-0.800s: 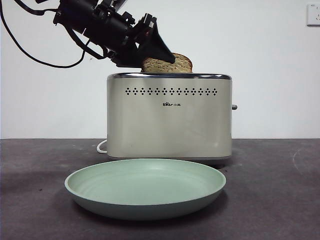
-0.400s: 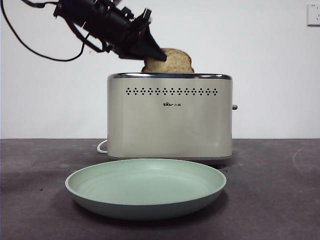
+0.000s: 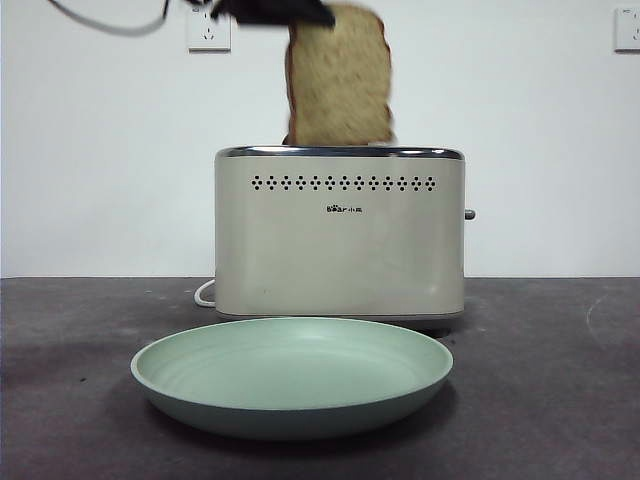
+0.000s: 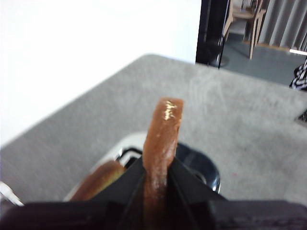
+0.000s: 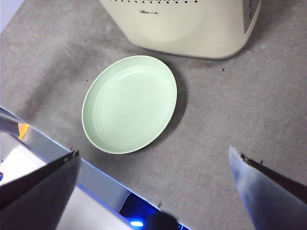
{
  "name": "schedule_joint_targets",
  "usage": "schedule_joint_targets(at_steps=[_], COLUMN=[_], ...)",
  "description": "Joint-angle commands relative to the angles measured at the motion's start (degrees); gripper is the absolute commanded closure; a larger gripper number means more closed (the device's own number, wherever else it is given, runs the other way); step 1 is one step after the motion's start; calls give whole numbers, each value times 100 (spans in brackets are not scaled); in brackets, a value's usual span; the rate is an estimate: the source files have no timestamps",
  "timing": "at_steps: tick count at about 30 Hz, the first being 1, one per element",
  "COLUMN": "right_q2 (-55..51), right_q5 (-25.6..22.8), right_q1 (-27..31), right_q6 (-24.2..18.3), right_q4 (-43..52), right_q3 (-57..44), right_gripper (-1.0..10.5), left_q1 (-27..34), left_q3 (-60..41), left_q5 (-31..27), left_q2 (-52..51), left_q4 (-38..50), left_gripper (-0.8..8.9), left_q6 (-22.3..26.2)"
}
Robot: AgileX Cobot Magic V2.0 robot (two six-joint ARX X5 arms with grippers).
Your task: Take the bread from the toaster,put the bread on the plate,put the plate on the table
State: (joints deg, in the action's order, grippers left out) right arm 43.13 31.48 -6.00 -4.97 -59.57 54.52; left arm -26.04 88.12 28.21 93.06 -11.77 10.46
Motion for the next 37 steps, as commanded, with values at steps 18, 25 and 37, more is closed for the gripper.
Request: schedule_joint_targets(at_steps=[18,25,37], right_q2=[1377,2621,4533], right_q5=[313,304,-24], right_q1=[-81,-656,-1580], right_q6=[400,409,566], right_q4=[896,1423,2328], right_q3=[13,13,11], right_gripper=[393,448,449], left_q1=[-42,-175,-251], left_q3=[116,-162,-2594], left_q5=[-905,-999,-1010], left_q2=[-3403,-4094,-5777], left_q4=[-2828,-3716,-3473], left_gripper=[819,819,819], left_q6=[-4,-57,-1003])
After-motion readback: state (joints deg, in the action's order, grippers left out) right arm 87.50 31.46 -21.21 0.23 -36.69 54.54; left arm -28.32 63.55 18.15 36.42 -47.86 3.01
